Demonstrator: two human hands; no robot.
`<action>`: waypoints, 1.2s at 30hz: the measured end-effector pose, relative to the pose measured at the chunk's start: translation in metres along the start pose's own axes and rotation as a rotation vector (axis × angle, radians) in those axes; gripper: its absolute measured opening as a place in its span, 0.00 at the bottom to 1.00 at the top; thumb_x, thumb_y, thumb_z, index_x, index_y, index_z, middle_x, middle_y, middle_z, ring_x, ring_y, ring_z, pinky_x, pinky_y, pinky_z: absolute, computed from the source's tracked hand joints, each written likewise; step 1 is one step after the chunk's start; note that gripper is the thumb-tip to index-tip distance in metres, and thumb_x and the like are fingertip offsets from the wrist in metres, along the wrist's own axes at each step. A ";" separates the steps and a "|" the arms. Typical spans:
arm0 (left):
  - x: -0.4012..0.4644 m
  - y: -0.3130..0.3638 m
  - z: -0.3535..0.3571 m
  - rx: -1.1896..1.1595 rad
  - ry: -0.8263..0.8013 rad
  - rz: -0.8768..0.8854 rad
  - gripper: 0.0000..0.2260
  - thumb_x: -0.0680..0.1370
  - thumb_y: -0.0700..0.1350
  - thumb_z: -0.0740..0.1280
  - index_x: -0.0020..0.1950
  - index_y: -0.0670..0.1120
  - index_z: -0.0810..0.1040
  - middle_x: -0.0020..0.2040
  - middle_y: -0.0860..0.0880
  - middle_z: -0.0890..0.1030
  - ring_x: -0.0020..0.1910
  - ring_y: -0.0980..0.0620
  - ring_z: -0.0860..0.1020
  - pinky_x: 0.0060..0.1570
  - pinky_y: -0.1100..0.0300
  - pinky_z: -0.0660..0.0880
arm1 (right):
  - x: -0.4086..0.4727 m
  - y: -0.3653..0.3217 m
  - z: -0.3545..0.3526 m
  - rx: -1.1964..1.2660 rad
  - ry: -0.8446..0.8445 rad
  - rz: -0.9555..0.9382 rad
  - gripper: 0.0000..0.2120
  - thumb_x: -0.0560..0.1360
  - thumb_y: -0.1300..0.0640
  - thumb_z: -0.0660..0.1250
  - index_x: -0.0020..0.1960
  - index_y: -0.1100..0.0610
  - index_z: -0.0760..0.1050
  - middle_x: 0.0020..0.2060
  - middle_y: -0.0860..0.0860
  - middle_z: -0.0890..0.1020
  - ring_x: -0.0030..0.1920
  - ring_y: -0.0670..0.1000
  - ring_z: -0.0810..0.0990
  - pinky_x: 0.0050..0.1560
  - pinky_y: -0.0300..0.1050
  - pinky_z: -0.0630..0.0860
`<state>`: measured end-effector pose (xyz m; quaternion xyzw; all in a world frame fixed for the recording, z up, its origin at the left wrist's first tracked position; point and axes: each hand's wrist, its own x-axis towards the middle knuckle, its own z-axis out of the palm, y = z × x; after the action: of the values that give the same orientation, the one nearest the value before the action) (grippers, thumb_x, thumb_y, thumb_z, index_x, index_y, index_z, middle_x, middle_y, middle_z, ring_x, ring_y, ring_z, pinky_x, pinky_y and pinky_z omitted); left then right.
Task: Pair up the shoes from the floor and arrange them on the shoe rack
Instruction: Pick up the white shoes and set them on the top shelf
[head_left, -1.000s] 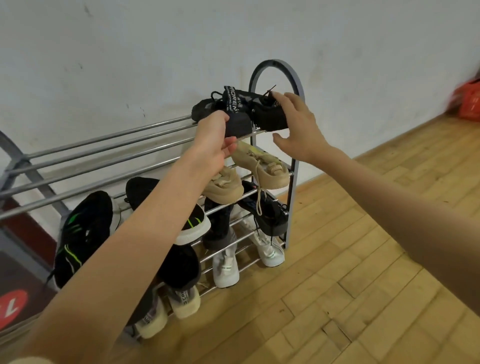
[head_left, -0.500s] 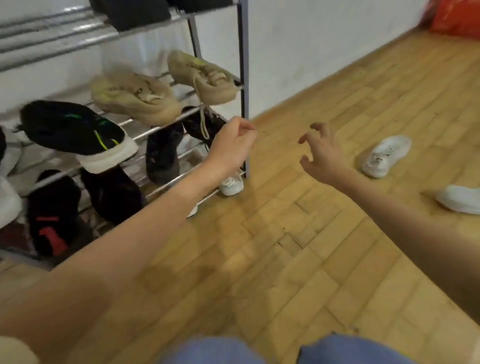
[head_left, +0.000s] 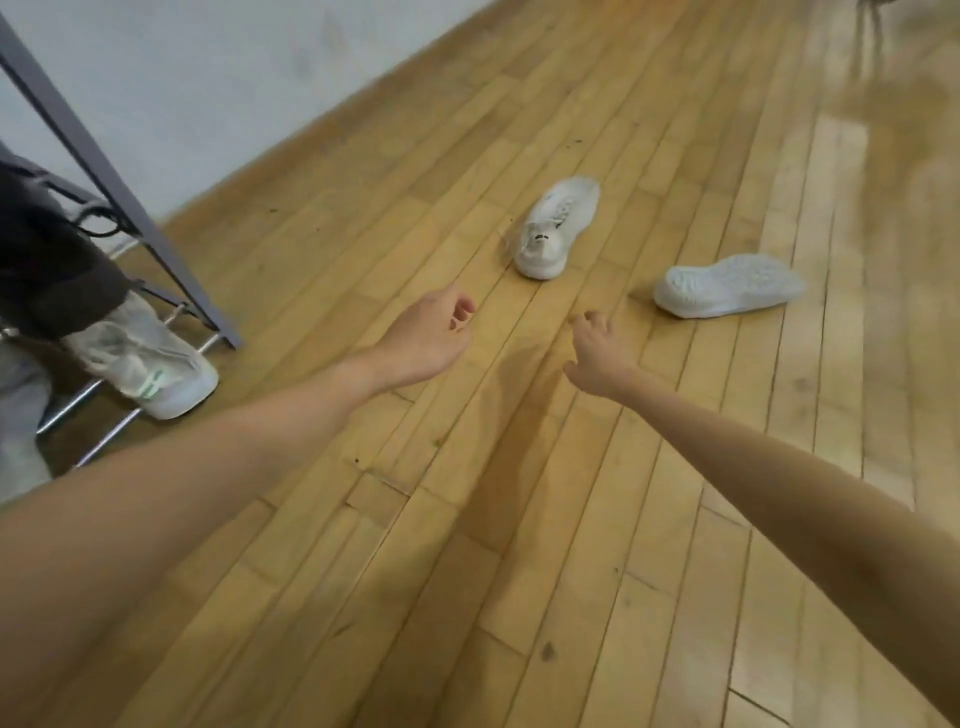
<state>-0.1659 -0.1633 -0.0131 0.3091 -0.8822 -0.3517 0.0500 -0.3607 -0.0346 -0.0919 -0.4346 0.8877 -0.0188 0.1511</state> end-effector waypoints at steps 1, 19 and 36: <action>0.013 -0.003 0.002 0.025 -0.005 0.005 0.13 0.78 0.41 0.62 0.62 0.42 0.73 0.59 0.44 0.77 0.56 0.48 0.76 0.56 0.55 0.72 | 0.018 -0.001 -0.004 -0.026 0.005 -0.038 0.28 0.75 0.59 0.65 0.71 0.63 0.59 0.70 0.62 0.60 0.67 0.66 0.64 0.64 0.55 0.65; 0.069 -0.068 0.039 -0.217 0.023 -0.287 0.13 0.76 0.39 0.61 0.60 0.43 0.74 0.52 0.48 0.76 0.50 0.48 0.74 0.45 0.58 0.70 | 0.164 0.000 -0.016 0.144 0.183 -0.069 0.10 0.75 0.69 0.60 0.56 0.64 0.71 0.53 0.59 0.74 0.51 0.61 0.74 0.44 0.47 0.69; 0.069 -0.015 0.109 0.015 -0.094 -0.100 0.32 0.74 0.56 0.67 0.75 0.53 0.59 0.69 0.46 0.67 0.68 0.44 0.66 0.64 0.52 0.65 | 0.104 0.117 0.004 -0.035 0.316 0.414 0.32 0.75 0.64 0.61 0.76 0.53 0.54 0.76 0.62 0.49 0.75 0.67 0.50 0.72 0.60 0.54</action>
<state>-0.2465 -0.1475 -0.1133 0.3362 -0.8698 -0.3610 -0.0114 -0.5090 -0.0422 -0.1412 -0.2378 0.9705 -0.0398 0.0039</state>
